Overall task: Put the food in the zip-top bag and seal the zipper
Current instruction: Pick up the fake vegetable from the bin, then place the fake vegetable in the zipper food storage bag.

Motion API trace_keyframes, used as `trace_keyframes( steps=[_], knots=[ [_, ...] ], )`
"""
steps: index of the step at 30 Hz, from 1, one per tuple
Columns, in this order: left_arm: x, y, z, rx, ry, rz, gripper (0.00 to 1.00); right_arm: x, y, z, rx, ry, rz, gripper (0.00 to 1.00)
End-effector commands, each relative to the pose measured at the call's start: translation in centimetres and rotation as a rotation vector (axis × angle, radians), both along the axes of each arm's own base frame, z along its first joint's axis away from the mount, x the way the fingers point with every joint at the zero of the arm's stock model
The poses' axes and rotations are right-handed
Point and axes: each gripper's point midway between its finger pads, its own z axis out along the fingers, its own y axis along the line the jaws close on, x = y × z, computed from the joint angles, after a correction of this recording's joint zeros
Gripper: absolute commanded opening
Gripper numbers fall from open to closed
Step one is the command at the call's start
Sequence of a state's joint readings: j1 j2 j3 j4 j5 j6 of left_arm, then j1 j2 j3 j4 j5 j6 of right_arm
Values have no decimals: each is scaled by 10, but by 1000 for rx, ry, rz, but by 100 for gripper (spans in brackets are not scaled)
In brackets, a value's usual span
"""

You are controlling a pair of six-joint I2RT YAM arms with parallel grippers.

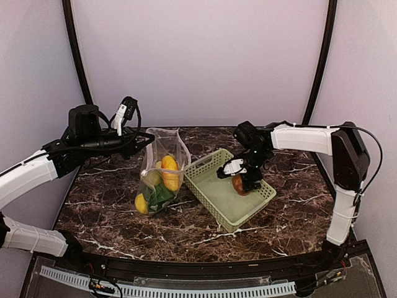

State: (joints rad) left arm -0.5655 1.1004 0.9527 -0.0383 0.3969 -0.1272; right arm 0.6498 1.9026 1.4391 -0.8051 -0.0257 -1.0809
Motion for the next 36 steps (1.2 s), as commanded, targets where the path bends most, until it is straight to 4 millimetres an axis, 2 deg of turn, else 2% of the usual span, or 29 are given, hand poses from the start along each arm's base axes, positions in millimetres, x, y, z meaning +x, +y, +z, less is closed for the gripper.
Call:
trace_keyframes(
  steps=[1, 7, 12, 13, 16, 18, 24, 29, 36],
  knots=[
    [-4, 1, 11, -23, -35, -10, 1, -3, -9, -26, -99, 5, 24, 99],
    [-5, 1, 12, -27, -35, -16, 1, -6, -13, -37, -145, 11, 21, 97],
    [-5, 1, 13, -28, -37, -15, 1, -2, -17, -41, -198, -19, 4, 88],
    [-5, 1, 12, -27, -36, -13, 1, 3, -17, -37, -212, -46, -5, 79],
    [-5, 1, 13, -27, -37, -13, 1, 7, -14, -25, -198, -70, -19, 70],
    [-5, 1, 13, -27, -37, -13, 1, 8, -6, -8, -152, -77, -33, 66],
    [-3, 2, 10, -20, -36, -7, 1, -8, 41, 77, 157, 8, -65, 63],
    [-2, 0, 8, -15, -31, -10, 1, -38, 79, 162, 448, 125, -20, 63],
    [-1, 1, 6, -6, -34, -5, 1, -85, 115, 267, 796, 308, 137, 64]
  ],
)
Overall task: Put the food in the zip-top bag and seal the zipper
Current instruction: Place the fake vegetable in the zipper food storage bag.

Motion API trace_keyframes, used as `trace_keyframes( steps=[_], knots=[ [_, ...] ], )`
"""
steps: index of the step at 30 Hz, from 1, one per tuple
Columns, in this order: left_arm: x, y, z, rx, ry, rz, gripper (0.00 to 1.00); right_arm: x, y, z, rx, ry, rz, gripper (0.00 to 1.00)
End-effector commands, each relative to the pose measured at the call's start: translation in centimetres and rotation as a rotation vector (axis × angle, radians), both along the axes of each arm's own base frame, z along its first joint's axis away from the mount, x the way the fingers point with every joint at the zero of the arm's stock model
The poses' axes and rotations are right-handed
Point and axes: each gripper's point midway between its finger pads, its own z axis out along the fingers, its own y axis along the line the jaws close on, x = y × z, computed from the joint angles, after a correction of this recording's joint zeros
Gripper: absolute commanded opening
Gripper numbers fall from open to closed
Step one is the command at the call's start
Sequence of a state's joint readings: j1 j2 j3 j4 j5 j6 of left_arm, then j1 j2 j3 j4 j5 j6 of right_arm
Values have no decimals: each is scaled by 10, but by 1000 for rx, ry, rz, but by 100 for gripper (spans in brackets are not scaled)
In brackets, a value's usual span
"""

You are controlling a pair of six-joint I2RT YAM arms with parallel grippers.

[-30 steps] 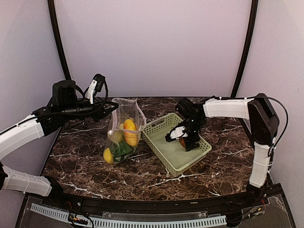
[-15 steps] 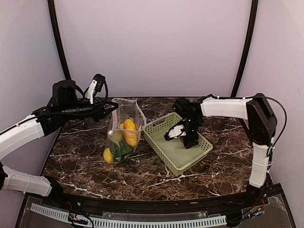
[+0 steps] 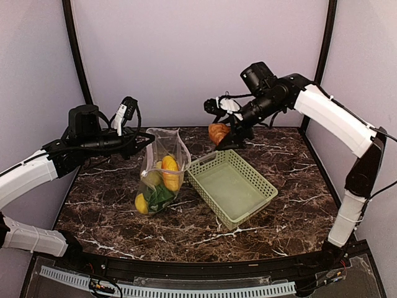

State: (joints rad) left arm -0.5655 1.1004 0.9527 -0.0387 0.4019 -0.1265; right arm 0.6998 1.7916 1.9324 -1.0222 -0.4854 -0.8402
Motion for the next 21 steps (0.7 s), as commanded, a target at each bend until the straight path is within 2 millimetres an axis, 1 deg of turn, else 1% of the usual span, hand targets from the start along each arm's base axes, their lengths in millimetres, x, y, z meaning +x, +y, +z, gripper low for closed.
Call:
trace_keyframes(
  steps=[1, 2, 3, 9, 11, 13, 17, 20, 21],
  knots=[
    [0, 1, 5, -5, -34, -1, 1, -54, 25, 61, 233, 214, 175, 64],
    [0, 1, 5, -5, -34, -2, 1, -61, 30, 70, 260, 224, 207, 64],
    [0, 1, 5, -4, -32, -1, 1, -67, 35, 73, 271, 227, 232, 64],
    [0, 2, 4, -2, -33, 2, 1, -100, 66, 72, 254, 219, 331, 64],
    [0, 1, 5, -4, -33, 0, 1, -103, 78, 69, 246, 203, 328, 64],
    [0, 1, 5, -6, -31, -5, 1, -101, 90, 61, 225, 180, 307, 63],
    [-1, 0, 6, -9, -32, -9, 1, -84, 110, 52, 221, 175, 247, 62],
    [-2, 1, 7, -11, -35, -9, 1, -69, 125, 43, 209, 138, 189, 62],
    [-2, 1, 7, -12, -35, -8, 1, -62, 132, 36, 200, 123, 168, 64]
  ],
)
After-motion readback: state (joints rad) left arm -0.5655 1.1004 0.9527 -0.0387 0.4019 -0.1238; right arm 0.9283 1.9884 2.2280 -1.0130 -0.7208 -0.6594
